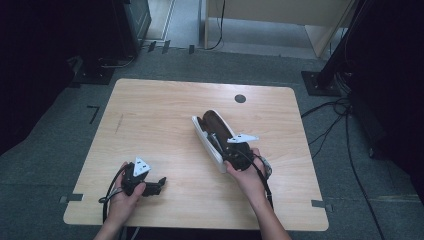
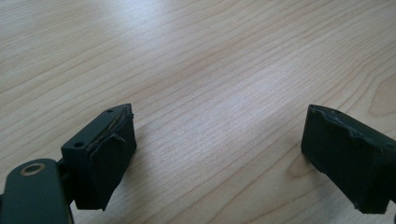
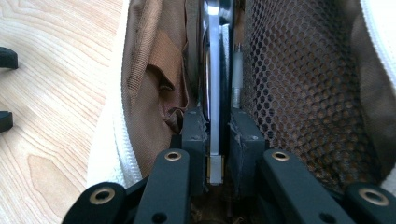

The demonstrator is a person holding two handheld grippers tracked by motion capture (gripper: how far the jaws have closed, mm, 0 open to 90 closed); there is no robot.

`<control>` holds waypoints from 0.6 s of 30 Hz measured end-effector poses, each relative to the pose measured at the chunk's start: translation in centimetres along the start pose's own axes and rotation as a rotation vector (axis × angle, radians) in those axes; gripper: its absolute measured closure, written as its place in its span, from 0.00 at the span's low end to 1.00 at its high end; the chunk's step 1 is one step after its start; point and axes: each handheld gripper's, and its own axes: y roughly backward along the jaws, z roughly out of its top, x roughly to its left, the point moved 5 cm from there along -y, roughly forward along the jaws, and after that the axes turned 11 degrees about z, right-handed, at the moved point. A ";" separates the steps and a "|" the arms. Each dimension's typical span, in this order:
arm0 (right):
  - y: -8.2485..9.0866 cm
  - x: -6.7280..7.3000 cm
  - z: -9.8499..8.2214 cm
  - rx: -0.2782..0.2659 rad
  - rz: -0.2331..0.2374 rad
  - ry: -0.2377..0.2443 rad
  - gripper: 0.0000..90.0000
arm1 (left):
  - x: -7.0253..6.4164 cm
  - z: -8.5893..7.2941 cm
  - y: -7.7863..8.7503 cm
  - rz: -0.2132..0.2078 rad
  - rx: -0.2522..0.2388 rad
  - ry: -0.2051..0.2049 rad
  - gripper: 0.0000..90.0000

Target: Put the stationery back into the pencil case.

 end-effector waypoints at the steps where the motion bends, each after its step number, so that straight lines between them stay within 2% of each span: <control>1: 0.0 0.0 0.0 0.000 -0.001 0.000 0.87 | 0.0 0.0 0.0 0.000 0.000 0.000 0.11; 9: 0.2 0.1 0.0 -0.005 0.002 0.006 0.87 | 0.0 0.0 0.0 -0.002 0.000 -0.004 0.11; 15: 0.8 0.1 0.3 -0.058 -0.007 0.031 0.81 | 0.0 0.0 0.0 -0.002 0.000 -0.004 0.11; 18: 1.5 0.2 0.6 -0.092 -0.015 0.054 0.81 | 0.0 0.0 0.0 -0.002 0.000 -0.003 0.11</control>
